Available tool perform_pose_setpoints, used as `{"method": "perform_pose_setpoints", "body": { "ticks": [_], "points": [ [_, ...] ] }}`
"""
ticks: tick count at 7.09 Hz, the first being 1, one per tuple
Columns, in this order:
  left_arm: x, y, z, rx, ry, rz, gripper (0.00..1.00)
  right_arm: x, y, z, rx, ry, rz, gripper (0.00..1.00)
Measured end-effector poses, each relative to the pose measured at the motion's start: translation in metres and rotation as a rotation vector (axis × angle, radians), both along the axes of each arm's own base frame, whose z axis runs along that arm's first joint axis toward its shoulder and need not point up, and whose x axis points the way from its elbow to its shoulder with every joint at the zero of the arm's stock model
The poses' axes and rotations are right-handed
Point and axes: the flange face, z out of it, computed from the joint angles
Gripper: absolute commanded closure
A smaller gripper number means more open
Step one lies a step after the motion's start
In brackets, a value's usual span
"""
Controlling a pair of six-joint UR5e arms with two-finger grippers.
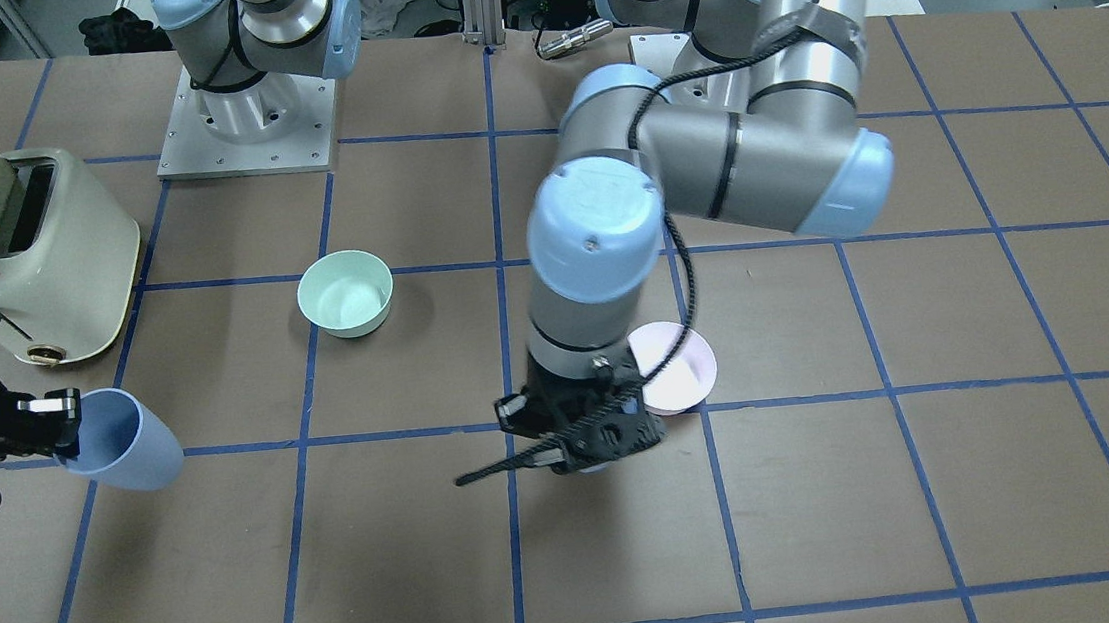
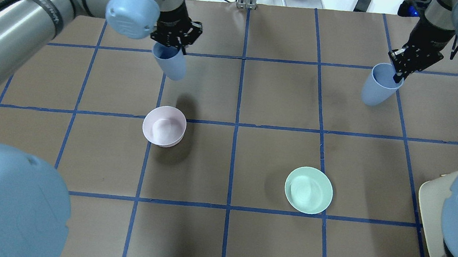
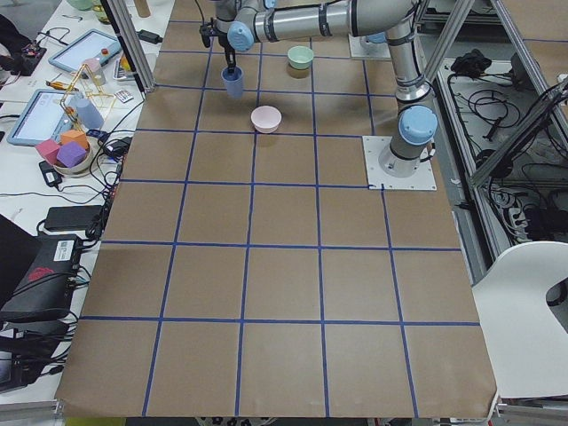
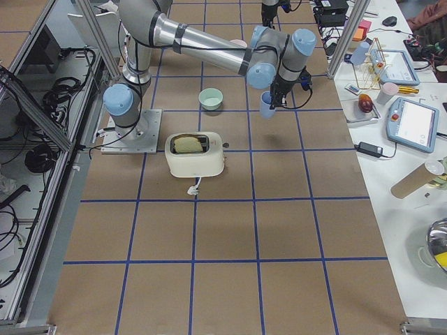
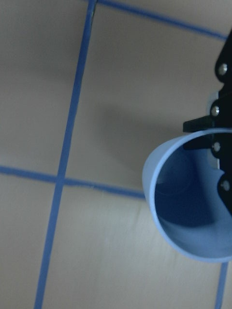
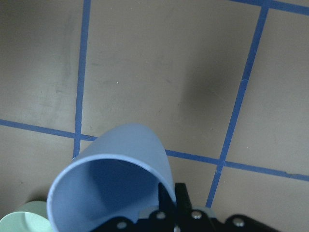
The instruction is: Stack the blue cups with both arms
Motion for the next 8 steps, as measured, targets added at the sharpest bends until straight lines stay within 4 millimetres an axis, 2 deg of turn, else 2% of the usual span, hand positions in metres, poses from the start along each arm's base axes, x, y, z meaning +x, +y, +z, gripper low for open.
{"method": "perform_pose_setpoints", "body": {
  "ticks": [1,2,3,4,5,6,8],
  "points": [
    [-0.045,0.036,-0.012,0.033,-0.010,0.016,1.00,0.005,0.007,0.011,0.004,-0.006,0.002,1.00],
    [-0.073,0.074,-0.028,0.073,-0.029,0.012,1.00,0.009,0.010,0.014,0.007,-0.012,0.004,1.00],
    [-0.082,0.104,-0.043,0.110,-0.049,0.008,1.00,0.011,0.010,0.013,0.011,-0.019,0.004,1.00],
    [-0.080,0.126,-0.052,0.135,-0.065,0.008,1.00,0.012,0.009,0.011,0.013,-0.027,0.004,1.00],
    [-0.077,0.138,-0.055,0.145,-0.072,0.009,1.00,0.012,0.008,0.009,0.014,-0.030,0.005,1.00],
    [-0.075,0.142,-0.055,0.142,-0.073,0.011,1.00,0.012,0.007,0.007,0.016,-0.031,0.006,1.00],
    [-0.073,0.137,-0.060,0.116,-0.062,0.017,1.00,0.012,0.007,0.004,0.019,-0.032,0.009,1.00]
  ]
}}
